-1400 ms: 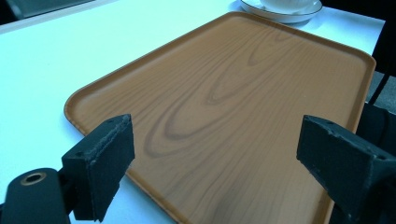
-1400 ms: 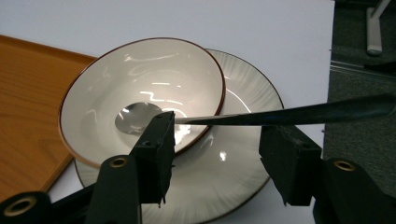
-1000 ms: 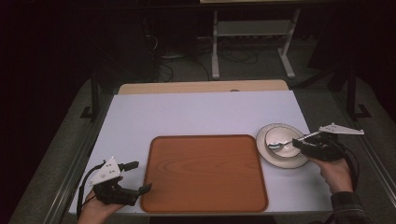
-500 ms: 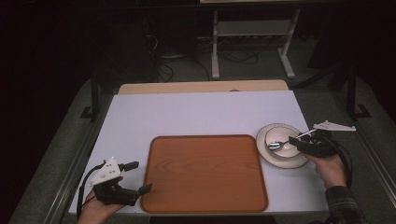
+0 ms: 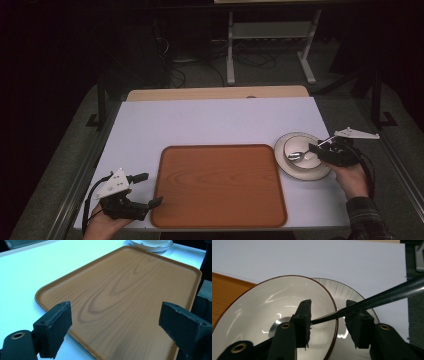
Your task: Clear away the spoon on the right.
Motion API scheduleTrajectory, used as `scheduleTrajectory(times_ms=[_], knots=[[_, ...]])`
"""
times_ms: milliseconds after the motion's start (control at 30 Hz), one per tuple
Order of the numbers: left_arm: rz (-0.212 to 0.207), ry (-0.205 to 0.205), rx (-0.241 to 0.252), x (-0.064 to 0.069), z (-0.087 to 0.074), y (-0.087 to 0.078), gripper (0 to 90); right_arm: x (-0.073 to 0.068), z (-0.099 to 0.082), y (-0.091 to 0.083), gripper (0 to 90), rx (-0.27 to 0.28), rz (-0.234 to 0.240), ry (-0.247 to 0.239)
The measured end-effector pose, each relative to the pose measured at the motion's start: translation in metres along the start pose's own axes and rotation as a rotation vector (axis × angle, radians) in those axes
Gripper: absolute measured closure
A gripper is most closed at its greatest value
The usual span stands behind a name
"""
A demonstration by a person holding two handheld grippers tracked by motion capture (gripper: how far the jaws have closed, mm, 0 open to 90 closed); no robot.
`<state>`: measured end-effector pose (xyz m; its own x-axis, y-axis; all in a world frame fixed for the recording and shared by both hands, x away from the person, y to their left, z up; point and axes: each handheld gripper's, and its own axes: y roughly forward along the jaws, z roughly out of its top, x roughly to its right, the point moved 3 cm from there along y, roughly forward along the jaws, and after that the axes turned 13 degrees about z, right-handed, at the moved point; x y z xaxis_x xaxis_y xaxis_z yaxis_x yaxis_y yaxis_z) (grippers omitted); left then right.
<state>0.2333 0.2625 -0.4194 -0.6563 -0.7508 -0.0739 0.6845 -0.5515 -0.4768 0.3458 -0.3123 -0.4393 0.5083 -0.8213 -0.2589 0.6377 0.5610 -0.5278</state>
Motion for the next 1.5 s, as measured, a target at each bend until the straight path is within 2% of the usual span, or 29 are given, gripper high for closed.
scheduleTrajectory(times_ms=[300,533,567,833,1000,1333,1500], knots=[[0.002,0.000,0.001,0.000,0.000,0.000,10.9,-0.002,0.004,-0.007,68.1,0.023,-0.017,-0.022],[0.002,0.000,0.002,0.000,0.000,-0.001,10.9,-0.003,0.009,-0.016,76.7,0.069,-0.025,-0.032],[0.002,0.001,0.003,0.000,0.000,-0.001,10.9,-0.004,0.012,-0.021,79.8,0.091,-0.018,-0.039],[0.001,0.003,0.003,0.000,0.001,-0.001,10.9,-0.014,0.021,-0.029,88.1,0.122,0.011,-0.092],[0.001,0.004,0.005,0.000,0.001,-0.001,10.9,-0.020,0.027,-0.030,88.2,0.126,0.023,-0.117],[0.002,0.005,0.009,0.000,0.001,-0.001,10.9,-0.032,0.046,-0.041,88.2,0.146,0.011,-0.177],[0.002,0.005,0.007,0.000,0.001,-0.001,10.9,-0.038,0.052,-0.043,88.2,0.137,0.020,-0.187]])
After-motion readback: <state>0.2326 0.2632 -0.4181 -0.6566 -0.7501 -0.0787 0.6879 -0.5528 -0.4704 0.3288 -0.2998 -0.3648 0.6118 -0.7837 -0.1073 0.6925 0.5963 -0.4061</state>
